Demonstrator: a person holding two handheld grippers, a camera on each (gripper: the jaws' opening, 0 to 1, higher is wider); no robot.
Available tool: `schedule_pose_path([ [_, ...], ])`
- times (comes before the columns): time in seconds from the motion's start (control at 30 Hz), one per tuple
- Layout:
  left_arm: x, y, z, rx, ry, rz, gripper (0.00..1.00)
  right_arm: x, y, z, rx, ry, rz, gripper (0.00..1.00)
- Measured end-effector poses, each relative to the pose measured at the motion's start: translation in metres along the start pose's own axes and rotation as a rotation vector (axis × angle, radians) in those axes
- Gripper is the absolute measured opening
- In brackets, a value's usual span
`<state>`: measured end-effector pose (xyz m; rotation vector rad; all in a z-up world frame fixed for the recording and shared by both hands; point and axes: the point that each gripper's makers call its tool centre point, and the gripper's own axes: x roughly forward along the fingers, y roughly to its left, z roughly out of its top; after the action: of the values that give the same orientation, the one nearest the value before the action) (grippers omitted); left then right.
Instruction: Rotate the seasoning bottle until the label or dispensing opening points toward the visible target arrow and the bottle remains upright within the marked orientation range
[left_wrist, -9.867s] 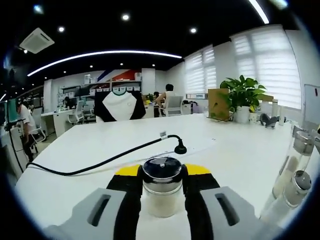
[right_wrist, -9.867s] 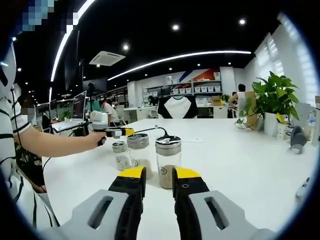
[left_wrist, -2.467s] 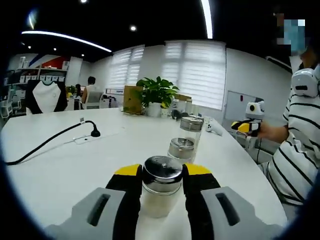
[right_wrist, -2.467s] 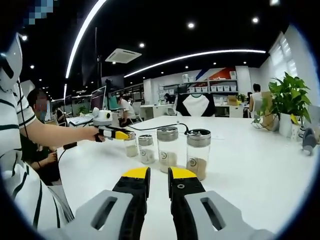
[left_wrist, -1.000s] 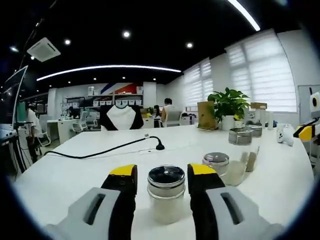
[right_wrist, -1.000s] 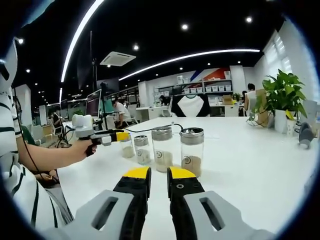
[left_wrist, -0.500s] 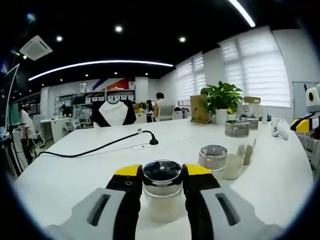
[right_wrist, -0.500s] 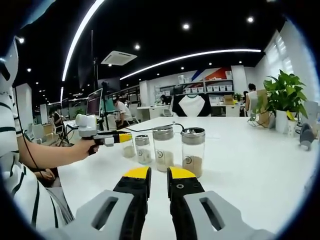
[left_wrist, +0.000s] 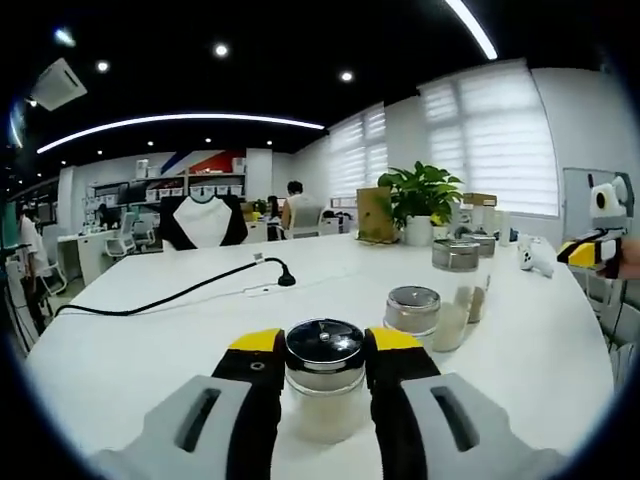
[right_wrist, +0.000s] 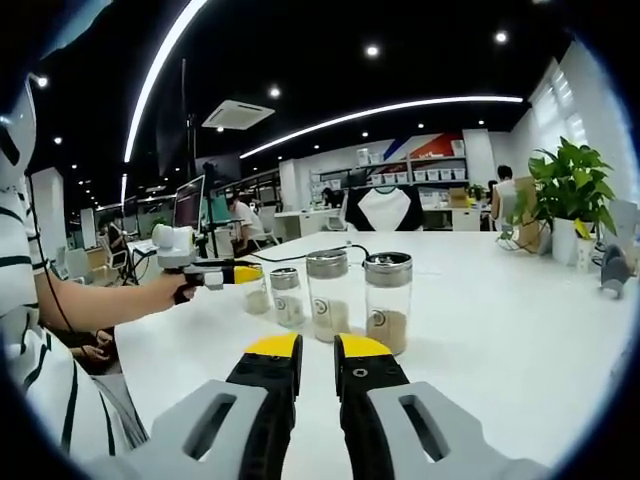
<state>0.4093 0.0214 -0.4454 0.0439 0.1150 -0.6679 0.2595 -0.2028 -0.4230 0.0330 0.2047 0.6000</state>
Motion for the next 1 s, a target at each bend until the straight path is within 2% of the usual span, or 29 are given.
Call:
schedule_pose_path([
  [0.17, -0.002, -0.008, 0.000, 0.019, 0.000, -0.103, 0.33, 0.001, 0.001, 0.000, -0.003, 0.003, 0.005, 0.10],
  [0.3, -0.001, -0.008, 0.000, 0.016, -0.003, -0.152, 0.33, 0.003, 0.001, -0.001, -0.002, 0.010, 0.004, 0.10],
  [0.43, -0.001, -0.014, 0.000, 0.018, 0.005, -0.252, 0.33, 0.006, 0.003, 0.000, -0.010, 0.016, 0.008, 0.10],
  [0.7, 0.000, -0.012, -0.001, 0.018, 0.016, -0.385, 0.33, 0.008, 0.004, 0.002, -0.023, 0.025, 0.010, 0.10],
  [0.83, 0.001, -0.005, -0.002, 0.017, 0.015, -0.436, 0.33, 0.009, 0.006, 0.005, -0.036, 0.031, 0.013, 0.10],
  [0.87, 0.000, -0.011, -0.001, 0.019, 0.015, -0.452, 0.33, 0.009, 0.006, 0.006, -0.039, 0.031, 0.014, 0.10],
  [1.0, -0.002, -0.015, -0.001, 0.013, 0.018, -0.484, 0.33, 0.011, 0.009, 0.009, -0.056, 0.036, 0.016, 0.10],
])
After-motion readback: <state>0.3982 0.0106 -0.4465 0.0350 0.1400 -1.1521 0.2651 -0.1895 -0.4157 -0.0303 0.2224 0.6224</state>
